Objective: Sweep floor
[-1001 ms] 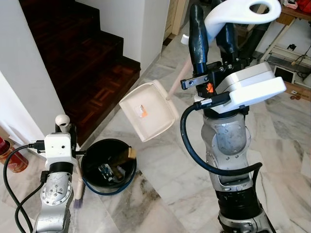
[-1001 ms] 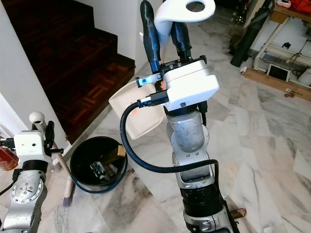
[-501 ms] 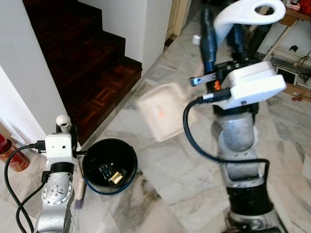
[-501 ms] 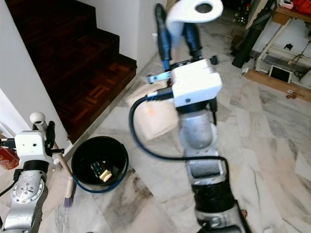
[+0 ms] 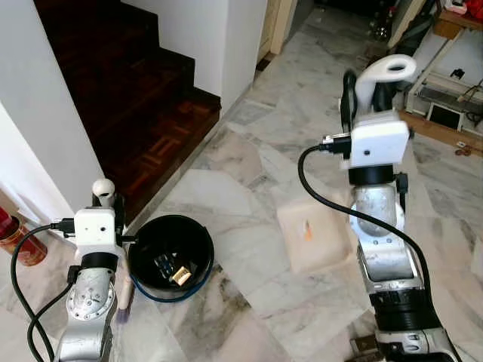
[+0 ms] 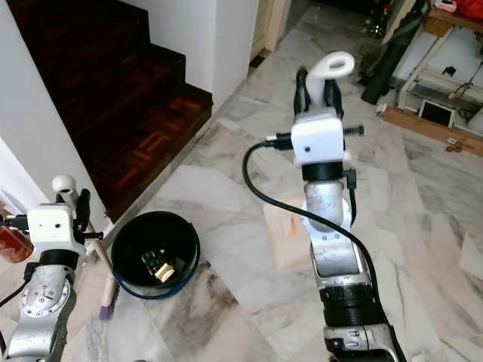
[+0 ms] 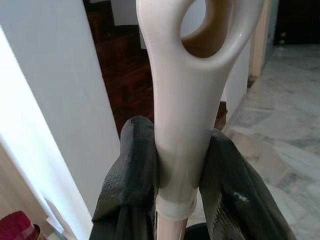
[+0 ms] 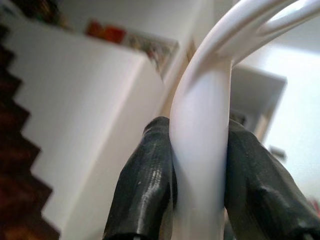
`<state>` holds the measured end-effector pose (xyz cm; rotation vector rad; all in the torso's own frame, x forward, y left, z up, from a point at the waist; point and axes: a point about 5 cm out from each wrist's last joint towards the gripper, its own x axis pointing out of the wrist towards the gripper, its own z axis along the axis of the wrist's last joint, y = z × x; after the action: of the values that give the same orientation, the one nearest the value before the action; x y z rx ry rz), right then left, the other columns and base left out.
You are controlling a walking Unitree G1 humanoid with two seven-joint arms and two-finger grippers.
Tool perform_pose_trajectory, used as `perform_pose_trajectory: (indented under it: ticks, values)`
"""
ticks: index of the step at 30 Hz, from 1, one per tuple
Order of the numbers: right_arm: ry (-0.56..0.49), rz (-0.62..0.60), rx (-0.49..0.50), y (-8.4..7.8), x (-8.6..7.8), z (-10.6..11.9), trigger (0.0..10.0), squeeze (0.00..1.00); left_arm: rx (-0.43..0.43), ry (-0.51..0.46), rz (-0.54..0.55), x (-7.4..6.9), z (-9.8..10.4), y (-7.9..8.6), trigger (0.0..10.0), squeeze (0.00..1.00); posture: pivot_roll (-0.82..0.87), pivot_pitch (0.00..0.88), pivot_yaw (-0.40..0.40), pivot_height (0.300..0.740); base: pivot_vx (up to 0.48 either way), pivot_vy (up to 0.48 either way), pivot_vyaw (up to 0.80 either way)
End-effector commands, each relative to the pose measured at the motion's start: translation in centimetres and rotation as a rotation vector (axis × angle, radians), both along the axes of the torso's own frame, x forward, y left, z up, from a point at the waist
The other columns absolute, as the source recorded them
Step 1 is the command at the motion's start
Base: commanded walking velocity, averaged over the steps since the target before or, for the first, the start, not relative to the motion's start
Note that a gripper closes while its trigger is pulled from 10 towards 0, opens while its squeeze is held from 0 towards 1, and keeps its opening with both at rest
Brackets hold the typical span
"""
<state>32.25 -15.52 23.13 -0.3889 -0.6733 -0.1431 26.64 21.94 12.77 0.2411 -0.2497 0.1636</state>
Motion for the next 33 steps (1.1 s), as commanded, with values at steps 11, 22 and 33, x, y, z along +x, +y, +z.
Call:
perform_pose_trajectory:
  ticks: [11,22,33]
  values:
    - [0.092,-0.142,0.057,-3.5,0.1,-3.5,10.0,0.0,-0.083,0.048,-0.062,-0.5,-1.2,-1.2,10.0,0.0,0.15,0.121,-0.126,0.74,0.0,0.0,0.0]
    - [0.168,-0.121,0.246,-4.4,0.0,-6.0,10.0,0.0,-0.103,0.029,-0.068,-0.7,-0.6,-1.1,10.0,0.0,0.15,0.102,-0.121,0.74,0.0,0.0,0.0]
    - [0.185,-0.095,0.26,-4.3,-0.6,-7.1,10.0,0.0,-0.106,0.051,-0.068,-2.0,-1.2,-1.2,10.0,0.0,0.15,0.068,-0.12,0.74,0.0,0.0,0.0]
